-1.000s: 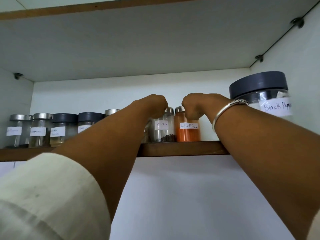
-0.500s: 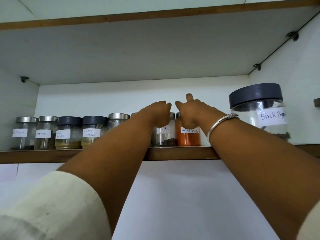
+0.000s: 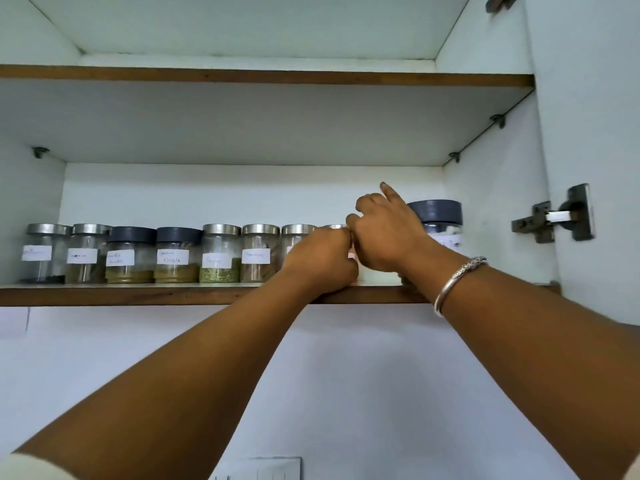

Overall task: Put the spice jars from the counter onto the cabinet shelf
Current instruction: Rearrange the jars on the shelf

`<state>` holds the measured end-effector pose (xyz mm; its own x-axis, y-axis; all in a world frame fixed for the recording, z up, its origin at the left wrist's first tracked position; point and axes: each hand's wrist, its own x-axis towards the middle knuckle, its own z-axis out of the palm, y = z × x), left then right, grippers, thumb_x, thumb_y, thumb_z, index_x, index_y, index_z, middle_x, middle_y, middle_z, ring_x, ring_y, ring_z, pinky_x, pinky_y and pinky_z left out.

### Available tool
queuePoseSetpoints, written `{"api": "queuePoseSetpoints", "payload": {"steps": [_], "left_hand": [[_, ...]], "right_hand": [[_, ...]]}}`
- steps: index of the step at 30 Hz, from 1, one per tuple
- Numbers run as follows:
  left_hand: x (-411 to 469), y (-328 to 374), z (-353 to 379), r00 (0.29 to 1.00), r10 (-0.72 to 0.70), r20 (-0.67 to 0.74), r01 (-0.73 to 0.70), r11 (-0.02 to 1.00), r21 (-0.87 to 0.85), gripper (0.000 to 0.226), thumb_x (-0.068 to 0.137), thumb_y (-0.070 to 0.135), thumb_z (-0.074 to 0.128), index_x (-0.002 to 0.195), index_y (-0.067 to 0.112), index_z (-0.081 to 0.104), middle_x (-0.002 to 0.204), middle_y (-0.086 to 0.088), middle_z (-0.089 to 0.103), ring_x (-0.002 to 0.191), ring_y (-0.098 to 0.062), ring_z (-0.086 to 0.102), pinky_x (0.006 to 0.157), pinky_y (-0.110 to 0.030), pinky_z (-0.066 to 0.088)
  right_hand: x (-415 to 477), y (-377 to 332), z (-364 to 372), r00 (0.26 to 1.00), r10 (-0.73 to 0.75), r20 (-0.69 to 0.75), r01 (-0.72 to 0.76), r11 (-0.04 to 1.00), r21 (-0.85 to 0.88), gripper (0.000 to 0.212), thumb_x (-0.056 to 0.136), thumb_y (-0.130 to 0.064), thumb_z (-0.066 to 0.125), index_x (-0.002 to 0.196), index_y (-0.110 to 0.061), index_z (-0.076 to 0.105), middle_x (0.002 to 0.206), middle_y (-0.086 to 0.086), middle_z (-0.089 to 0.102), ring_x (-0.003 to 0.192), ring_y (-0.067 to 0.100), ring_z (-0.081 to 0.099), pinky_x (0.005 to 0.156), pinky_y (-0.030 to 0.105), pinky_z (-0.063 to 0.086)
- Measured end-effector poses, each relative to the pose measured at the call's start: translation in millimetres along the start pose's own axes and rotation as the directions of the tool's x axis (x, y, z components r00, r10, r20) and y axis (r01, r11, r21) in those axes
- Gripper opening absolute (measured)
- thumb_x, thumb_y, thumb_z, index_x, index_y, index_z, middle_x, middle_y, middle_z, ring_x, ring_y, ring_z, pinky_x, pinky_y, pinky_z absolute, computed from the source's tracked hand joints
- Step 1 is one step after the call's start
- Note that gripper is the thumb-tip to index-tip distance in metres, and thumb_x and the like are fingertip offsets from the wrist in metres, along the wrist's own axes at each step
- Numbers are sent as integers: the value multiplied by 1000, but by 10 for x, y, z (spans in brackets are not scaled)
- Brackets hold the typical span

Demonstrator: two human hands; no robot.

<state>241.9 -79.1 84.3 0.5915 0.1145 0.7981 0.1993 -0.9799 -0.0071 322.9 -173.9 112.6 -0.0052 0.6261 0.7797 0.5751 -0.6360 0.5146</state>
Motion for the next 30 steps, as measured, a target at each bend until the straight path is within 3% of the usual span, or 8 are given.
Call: {"api": "queuePoseSetpoints", "payload": {"steps": [2, 5, 8, 10, 12, 20, 25, 30], "left_hand": [[-65, 80, 27, 997, 7, 76, -4, 999, -34, 11, 84, 20, 48, 84, 14, 57, 93, -10, 61, 82, -24, 55, 64, -30, 45], [-151, 130, 64, 985, 0, 175, -2, 1000, 14, 35, 94, 24, 35, 59, 19, 37, 77, -10, 49, 70, -24, 46, 52, -28, 28], [-234, 146, 50, 980, -30, 198, 14, 997, 81, 34, 96, 26, 27, 65, 15, 36, 75, -9, 44, 73, -26, 43, 60, -30, 29], [-277, 163, 32, 981, -43, 188, 25, 995, 99, 34, 96, 27, 26, 68, 16, 40, 71, -7, 43, 72, -25, 43, 60, -30, 28], [-313, 169, 32, 989, -44, 140, 31, 995, 94, 36, 96, 29, 28, 66, 15, 42, 63, -2, 40, 70, -24, 44, 59, -29, 28], [-478, 232, 191, 961, -40, -272, 112, 961, 253, 43, 89, 33, 36, 49, 18, 30, 50, 1, 40, 47, -20, 41, 44, -21, 17], [-497, 238, 195, 923, 17, -384, 103, 952, 290, 37, 82, 33, 37, 49, 18, 34, 45, 2, 43, 41, -19, 35, 44, -18, 9], [-515, 244, 207, 901, 48, -432, 87, 953, 289, 34, 75, 29, 42, 44, 19, 31, 35, 3, 43, 32, -16, 25, 44, -11, 8]], "right_hand": [[-134, 114, -107, 998, 25, -62, -26, 1000, -11, 40, 88, -28, 47, 125, -14, 55, 131, 14, 51, 125, 30, 42, 115, 48, 8], [-292, 300, -242, 986, 150, -73, -150, 989, 13, 38, 90, -26, 44, 124, -13, 54, 127, 15, 52, 118, 34, 45, 108, 48, 24], [-421, 438, -358, 950, 311, 12, -306, 924, 231, 37, 90, -22, 48, 125, -8, 50, 124, 19, 48, 108, 38, 49, 87, 42, 43], [-470, 475, -395, 934, 357, 33, -344, 867, 359, 46, 85, -12, 60, 127, -5, 44, 123, 21, 46, 100, 38, 54, 75, 37, 45], [-500, 485, -397, 919, 394, 12, -363, 835, 413, 48, 80, -7, 65, 123, -5, 43, 119, 20, 46, 94, 37, 55, 69, 33, 42], [-267, 480, -185, 931, 325, 163, -362, 868, 339, 35, 79, -4, 62, 114, -7, 60, 112, 15, 56, 99, 30, 55, 75, 30, 42], [-21, 524, -5, 907, 316, 278, -387, 884, 261, 30, 81, -4, 56, 108, -12, 65, 107, 12, 63, 96, 29, 58, 73, 34, 50], [168, 496, 228, 888, 242, 392, -327, 930, 166, 24, 83, -8, 52, 104, -9, 64, 103, 9, 63, 91, 25, 57, 69, 30, 46]]}}
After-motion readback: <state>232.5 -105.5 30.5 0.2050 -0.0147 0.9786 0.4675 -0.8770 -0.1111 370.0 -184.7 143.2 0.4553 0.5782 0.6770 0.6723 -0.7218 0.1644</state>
